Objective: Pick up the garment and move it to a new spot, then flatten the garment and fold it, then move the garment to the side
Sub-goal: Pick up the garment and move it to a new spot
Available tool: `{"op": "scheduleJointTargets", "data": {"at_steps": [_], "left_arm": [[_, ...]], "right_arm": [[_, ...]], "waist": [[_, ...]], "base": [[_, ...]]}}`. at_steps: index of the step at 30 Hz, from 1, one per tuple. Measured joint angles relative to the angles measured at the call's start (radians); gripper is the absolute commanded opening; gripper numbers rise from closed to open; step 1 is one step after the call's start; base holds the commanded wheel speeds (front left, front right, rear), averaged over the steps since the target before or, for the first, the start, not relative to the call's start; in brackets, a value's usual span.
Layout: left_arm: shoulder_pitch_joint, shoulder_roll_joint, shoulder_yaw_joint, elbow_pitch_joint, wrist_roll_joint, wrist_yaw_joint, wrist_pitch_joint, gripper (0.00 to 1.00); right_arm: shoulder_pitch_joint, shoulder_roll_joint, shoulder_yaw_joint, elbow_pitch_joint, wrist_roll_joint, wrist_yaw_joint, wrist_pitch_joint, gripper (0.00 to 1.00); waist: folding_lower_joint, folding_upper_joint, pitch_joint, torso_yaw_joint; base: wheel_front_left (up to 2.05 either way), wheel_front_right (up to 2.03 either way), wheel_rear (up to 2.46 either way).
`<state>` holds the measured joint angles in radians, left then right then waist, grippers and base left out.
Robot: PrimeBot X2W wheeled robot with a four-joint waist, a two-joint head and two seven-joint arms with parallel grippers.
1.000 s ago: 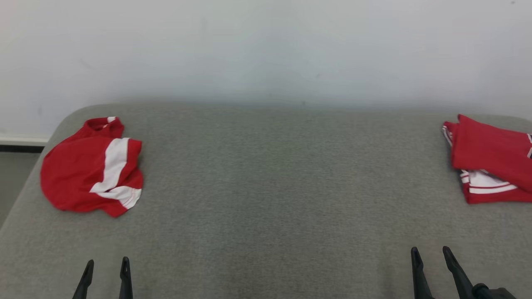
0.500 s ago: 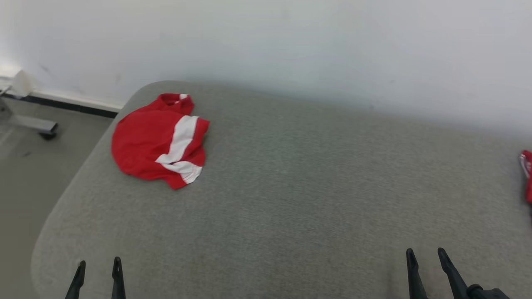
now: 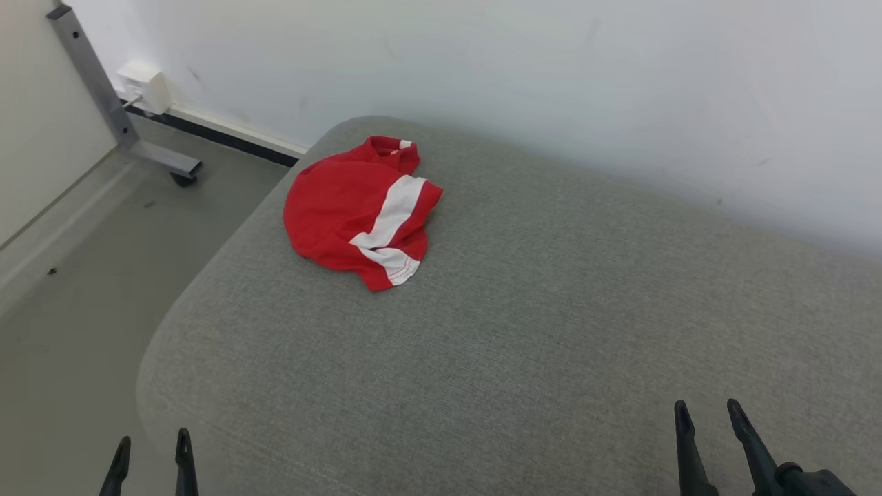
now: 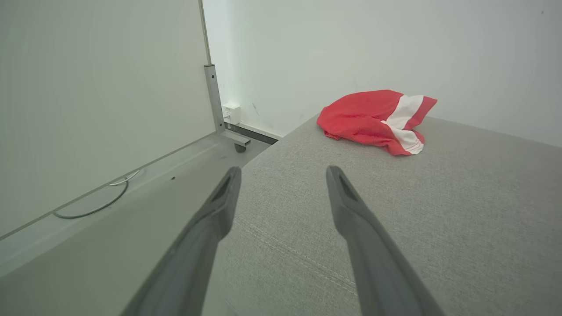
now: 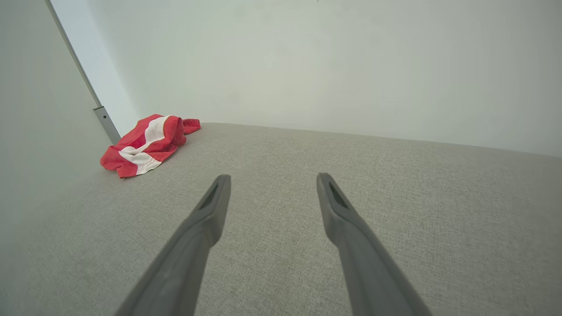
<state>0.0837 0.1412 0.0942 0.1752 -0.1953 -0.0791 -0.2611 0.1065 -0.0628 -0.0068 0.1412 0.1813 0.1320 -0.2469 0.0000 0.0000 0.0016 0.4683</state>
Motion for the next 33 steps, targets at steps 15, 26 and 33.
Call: {"op": "scheduleJointTargets", "data": {"at_steps": [15, 26, 33], "left_arm": [[0.009, 0.007, 0.009, 0.002, -0.021, 0.018, 0.0, 1.0], [-0.161, 0.023, 0.029, 0.031, -0.072, 0.017, 0.0, 1.0], [-0.382, 0.077, 0.038, 0.11, -0.104, -0.002, -0.001, 1.0]], "right_arm": [[-0.002, 0.002, 0.0, -0.017, -0.01, 0.0, 0.01, 1.0], [-0.037, -0.013, -0.011, -0.055, -0.027, 0.0, 0.039, 1.0], [-0.108, -0.041, -0.008, -0.105, -0.049, 0.0, 0.072, 1.0]], "waist": [[0.0, 0.0, -0.005, 0.04], [0.0, 0.0001, 0.039, 0.003], [0.0001, 0.0001, 0.1, -0.057]], "base": [[0.0, 0.0, 0.0], [0.0, 0.0, 0.0], [0.0, 0.0, 0.0]]}}
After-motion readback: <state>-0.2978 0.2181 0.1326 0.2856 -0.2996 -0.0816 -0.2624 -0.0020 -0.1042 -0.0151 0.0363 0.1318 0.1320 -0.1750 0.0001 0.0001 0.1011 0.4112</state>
